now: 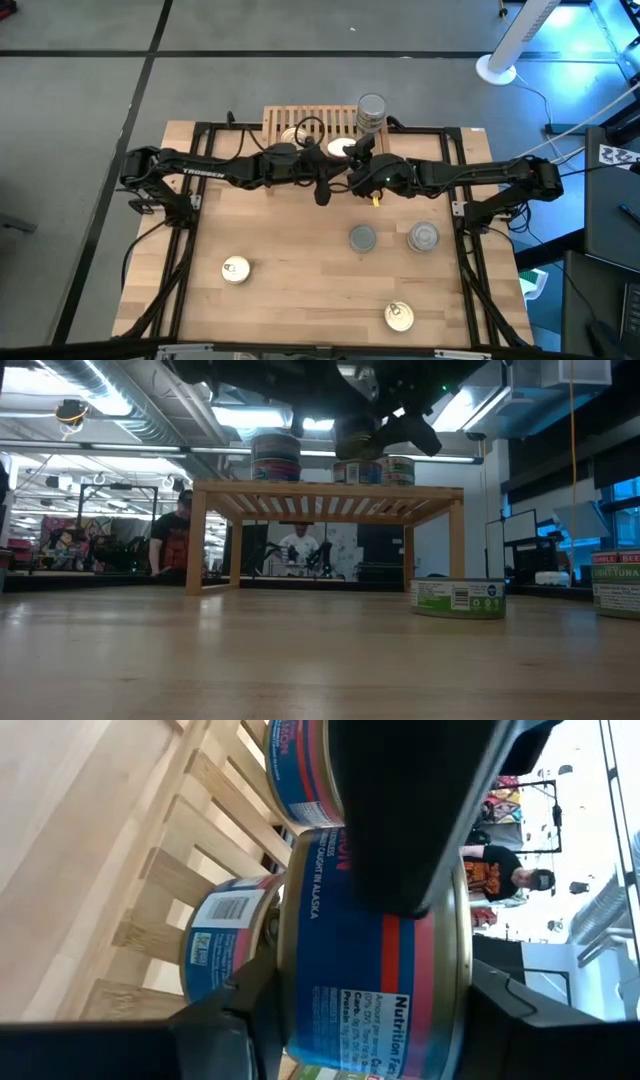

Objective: Stack canned seafood by type on shelf
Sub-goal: Stack the blue tuna can on top of the blue tuna can on the shelf

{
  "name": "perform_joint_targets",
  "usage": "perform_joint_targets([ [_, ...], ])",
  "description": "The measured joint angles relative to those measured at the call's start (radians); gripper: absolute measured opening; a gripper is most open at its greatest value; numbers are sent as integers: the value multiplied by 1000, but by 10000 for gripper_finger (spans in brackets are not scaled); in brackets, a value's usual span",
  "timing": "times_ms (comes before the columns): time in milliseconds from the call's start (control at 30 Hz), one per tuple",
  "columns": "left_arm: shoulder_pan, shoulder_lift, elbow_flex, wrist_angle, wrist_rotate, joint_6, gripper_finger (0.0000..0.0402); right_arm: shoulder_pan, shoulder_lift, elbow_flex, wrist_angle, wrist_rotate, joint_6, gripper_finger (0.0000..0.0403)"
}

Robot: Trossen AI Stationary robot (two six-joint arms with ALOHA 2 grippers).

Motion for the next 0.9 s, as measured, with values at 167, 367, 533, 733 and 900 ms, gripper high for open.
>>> perform_joint_targets([
  [167, 0, 7, 0, -2, -35, -1, 60, 0, 0, 0, 1, -8, -6, 193],
  [367, 0, 7, 0, -5, -65, -2, 60, -1, 1, 0, 0, -52, -7, 193],
  [533, -1, 7, 0, -6, -79, -2, 60, -1, 1, 0, 0, -55, -7, 193],
  [733, -2, 7, 0, -8, -84, -8, 60, -1, 1, 0, 0, -57, -7, 196],
  [900, -2, 7, 0, -31, -100, -39, 60, -1, 1, 0, -3, -51, -8, 213],
])
